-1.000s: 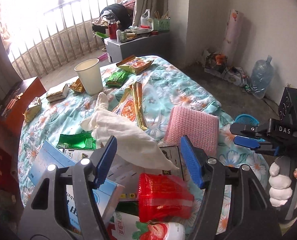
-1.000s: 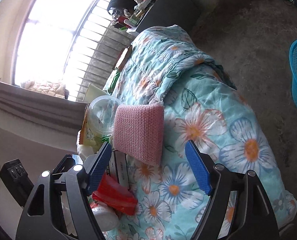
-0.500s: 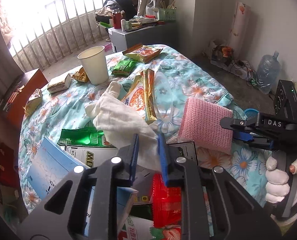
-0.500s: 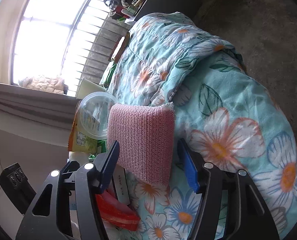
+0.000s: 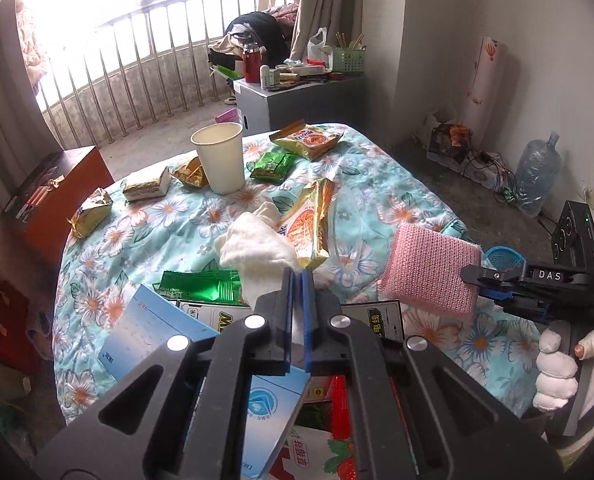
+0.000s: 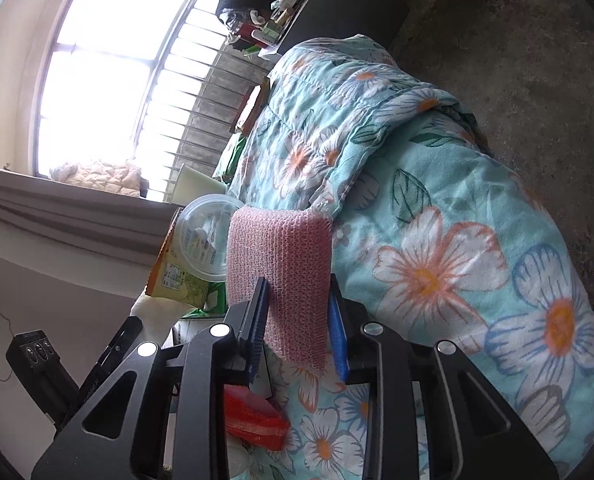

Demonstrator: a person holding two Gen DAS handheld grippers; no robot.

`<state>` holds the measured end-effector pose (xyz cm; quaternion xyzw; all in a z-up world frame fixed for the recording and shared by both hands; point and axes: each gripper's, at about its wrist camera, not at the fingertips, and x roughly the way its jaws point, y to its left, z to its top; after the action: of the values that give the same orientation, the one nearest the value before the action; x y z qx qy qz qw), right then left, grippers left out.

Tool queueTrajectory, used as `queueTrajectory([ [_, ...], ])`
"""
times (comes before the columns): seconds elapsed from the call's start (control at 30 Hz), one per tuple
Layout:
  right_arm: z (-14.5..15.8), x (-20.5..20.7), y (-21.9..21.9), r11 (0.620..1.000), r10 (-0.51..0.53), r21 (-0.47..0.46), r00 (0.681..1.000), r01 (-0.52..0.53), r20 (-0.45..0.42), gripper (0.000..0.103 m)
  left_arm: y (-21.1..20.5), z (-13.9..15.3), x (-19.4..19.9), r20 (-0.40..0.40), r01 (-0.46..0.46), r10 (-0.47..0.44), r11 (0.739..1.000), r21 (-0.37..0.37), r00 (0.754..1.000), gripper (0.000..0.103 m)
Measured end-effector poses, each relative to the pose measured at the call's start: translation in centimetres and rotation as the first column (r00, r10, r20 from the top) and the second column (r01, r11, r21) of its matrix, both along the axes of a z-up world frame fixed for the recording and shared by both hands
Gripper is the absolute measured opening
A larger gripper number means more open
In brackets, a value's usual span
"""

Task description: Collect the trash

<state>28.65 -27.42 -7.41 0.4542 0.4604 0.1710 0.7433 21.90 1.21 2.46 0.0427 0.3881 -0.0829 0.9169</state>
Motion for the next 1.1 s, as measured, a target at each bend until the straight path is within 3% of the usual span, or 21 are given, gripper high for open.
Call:
queueTrajectory([
  [0.37, 2.4, -2.5, -2.8, 0.998, -0.057, 0.024, 0.996, 0.056, 0.064, 0.027, 2.5, 4.1, -1.1, 0.18, -0.062, 0.078, 0.994, -0.094, 0.98, 0.0],
  [0.67, 3.1, -4.1, -4.5, 0.995, -0.093, 0.043, 0.992, 0.09, 0.086, 0.027, 3.5, 7.9, -2.9, 0.334, -0.083, 0.123, 0.988, -0.133, 0.935, 0.0],
  [0.9, 3.5, -4.7, -5.1, 0.994, -0.105, 0.05, 0.989, 0.1, 0.101, 0.027, 4.1, 10.1, -4.2, 0.388, -0.085, 0.149, 0.981, -0.177, 0.91, 0.0],
  [1.1, 4.2, -5.5, -5.9, 0.99, -0.126, 0.074, 0.984, 0.118, 0.126, 0.027, 3.4, 11.8, -5.2, 0.392, -0.011, 0.106, 0.971, -0.237, 0.914, 0.0],
])
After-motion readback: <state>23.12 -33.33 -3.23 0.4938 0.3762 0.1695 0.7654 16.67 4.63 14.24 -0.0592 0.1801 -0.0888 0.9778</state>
